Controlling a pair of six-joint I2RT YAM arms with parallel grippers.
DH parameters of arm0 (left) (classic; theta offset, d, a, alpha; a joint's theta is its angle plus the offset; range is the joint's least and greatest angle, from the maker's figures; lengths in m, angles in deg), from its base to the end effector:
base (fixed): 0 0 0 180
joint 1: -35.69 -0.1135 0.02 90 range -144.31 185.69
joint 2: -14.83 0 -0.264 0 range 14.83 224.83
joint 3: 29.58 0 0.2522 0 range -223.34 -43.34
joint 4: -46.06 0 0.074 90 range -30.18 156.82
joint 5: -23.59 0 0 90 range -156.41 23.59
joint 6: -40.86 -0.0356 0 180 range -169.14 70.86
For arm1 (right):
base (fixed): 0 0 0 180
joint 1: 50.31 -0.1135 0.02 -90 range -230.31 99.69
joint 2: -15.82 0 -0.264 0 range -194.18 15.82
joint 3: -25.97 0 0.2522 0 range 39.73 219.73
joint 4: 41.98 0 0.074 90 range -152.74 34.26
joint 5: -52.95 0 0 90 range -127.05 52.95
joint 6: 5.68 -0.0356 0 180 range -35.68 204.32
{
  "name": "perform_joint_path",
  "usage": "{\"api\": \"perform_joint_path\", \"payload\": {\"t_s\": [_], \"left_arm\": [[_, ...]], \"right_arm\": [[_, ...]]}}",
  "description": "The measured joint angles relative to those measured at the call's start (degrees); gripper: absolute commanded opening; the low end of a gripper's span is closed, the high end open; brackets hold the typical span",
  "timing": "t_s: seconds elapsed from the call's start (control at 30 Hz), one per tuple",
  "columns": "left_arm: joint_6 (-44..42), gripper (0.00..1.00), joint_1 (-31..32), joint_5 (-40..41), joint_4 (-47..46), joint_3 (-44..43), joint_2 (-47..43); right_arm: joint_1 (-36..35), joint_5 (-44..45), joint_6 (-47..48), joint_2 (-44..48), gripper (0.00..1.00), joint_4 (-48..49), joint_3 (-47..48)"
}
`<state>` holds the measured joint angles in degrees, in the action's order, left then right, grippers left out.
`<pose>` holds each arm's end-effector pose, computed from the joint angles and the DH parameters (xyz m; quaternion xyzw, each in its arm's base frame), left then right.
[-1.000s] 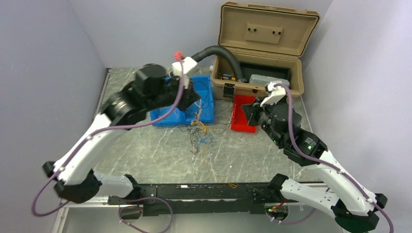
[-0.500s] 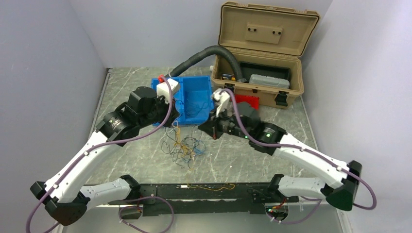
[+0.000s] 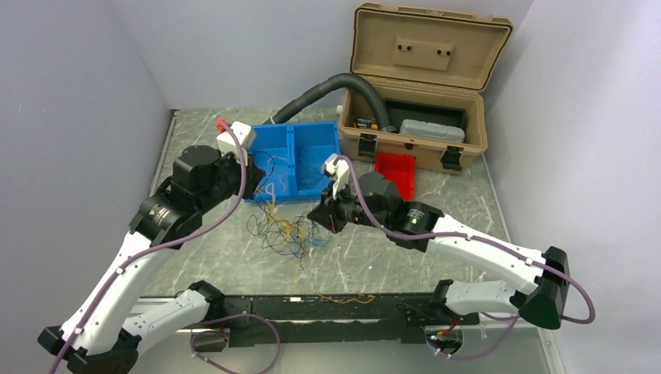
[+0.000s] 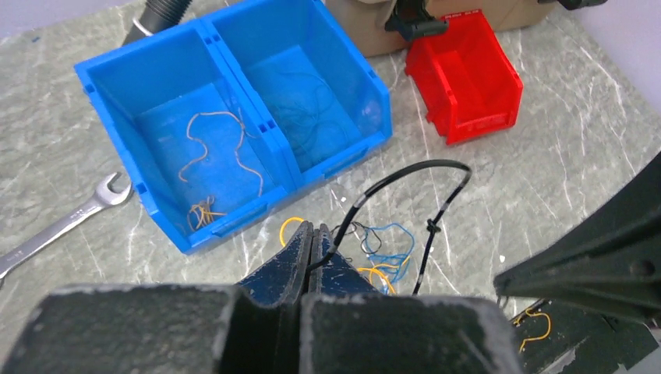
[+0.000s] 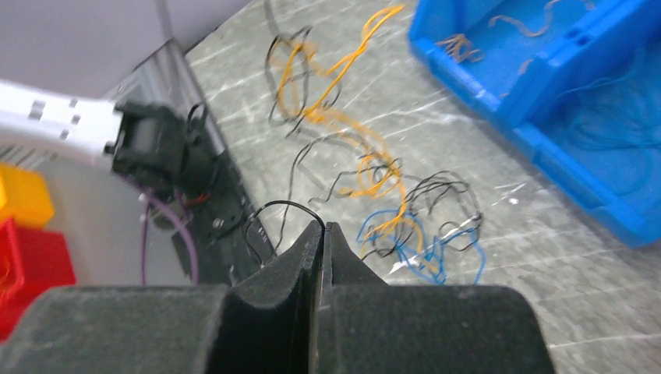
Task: Untangle the cables
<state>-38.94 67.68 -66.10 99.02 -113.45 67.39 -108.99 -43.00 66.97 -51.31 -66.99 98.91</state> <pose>0.1501 -0.0935 0.4137 0.1549 0.8127 -0.2001 0.5249 0.1380 0.2340 0.3463 -0.3154 0.7510 0.3896 0.4297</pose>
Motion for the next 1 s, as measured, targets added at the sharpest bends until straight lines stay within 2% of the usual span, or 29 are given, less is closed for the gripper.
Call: {"api": "perform_joint_path", "payload": {"t_s": [0.1,0.17,0.23,0.43,0.67,0.9,1.0], "left_arm": [[-1.03,0.00,-0.66,0.02,-1.36,0.61,-1.42],[-1.66,0.00,-0.87,-0.02,-2.08,0.59,-1.51],[-2.23,0.00,-0.92,-0.26,-2.12,0.59,-1.25],[-3.30,0.00,-0.96,-2.89,-2.08,0.15,0.33],[-6.27,0.00,-1.05,-11.21,-3.89,0.39,-1.84],[-8.07,0.00,-1.05,-21.27,-5.20,0.55,-2.69],[-8.09,0.00,-1.07,-25.03,-6.25,1.33,-3.58]], "right_arm": [[-1.31,-3.74,1.20,1.03,0.48,0.57,-2.45],[-2.60,-4.42,2.01,1.14,0.59,0.57,-3.82],[-3.54,-3.72,2.36,1.64,0.65,0.46,-5.55],[-3.63,0.37,2.89,4.87,0.66,0.31,-8.22],[-3.61,5.64,4.63,5.27,0.67,2.86,-8.20],[-3.61,7.23,9.11,2.62,0.67,7.96,-6.95],[-3.56,6.45,11.87,1.25,0.72,11.06,-6.95]]}}
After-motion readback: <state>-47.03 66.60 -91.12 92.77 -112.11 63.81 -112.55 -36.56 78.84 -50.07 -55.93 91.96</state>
